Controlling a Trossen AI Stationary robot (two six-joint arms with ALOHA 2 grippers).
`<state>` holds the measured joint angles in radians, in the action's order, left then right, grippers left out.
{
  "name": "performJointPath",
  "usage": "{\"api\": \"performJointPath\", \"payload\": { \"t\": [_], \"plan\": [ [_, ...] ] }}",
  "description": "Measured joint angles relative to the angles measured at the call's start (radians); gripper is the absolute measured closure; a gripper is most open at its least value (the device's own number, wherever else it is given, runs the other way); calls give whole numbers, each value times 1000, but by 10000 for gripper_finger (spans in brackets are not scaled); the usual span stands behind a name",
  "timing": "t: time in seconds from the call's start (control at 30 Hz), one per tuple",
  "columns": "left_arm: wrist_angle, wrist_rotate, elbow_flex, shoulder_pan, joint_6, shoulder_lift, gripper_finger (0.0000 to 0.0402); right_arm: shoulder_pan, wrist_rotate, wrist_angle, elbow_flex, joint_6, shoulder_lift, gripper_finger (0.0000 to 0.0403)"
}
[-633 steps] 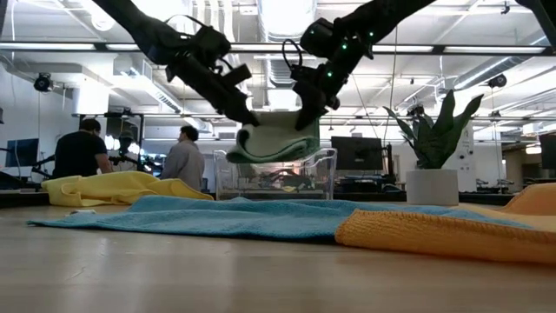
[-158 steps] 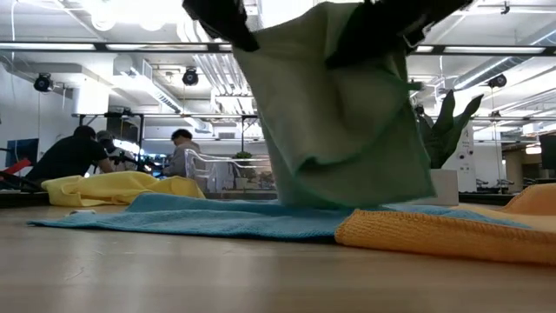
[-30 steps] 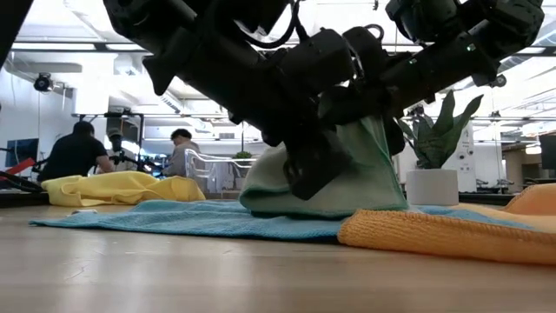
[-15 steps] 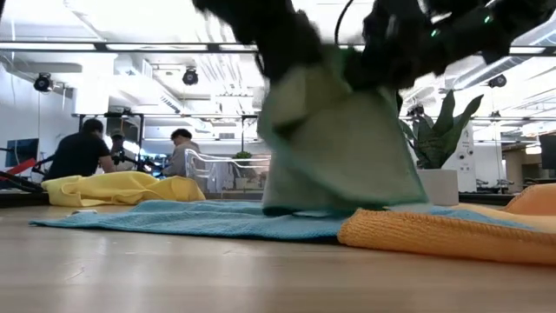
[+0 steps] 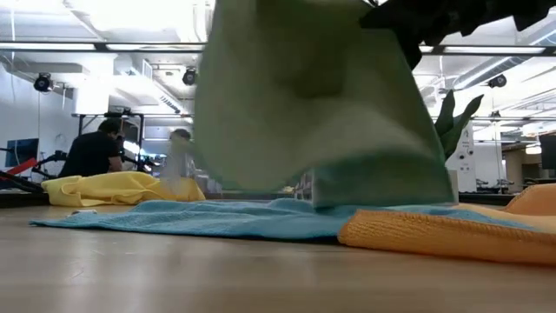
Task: Fold microfiber towels
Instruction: Fold the green towel
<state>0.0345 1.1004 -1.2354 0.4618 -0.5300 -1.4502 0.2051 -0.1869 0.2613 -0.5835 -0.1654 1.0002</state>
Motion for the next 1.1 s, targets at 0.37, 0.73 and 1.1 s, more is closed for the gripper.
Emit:
{"api": "performJointPath", "payload": {
  "t": [0.37, 0.73, 1.1],
  "plan": [
    [0, -61, 0, -2, -14, 103, 402, 2, -91, 2, -2, 18, 119, 163],
    [1, -59, 0, -9, -53, 105, 402, 109, -115, -55, -203, 77, 294, 158],
    [0, -55, 0, -11, -53, 105, 402, 319, -578, -178, -391, -9, 511, 158]
  ]
}}
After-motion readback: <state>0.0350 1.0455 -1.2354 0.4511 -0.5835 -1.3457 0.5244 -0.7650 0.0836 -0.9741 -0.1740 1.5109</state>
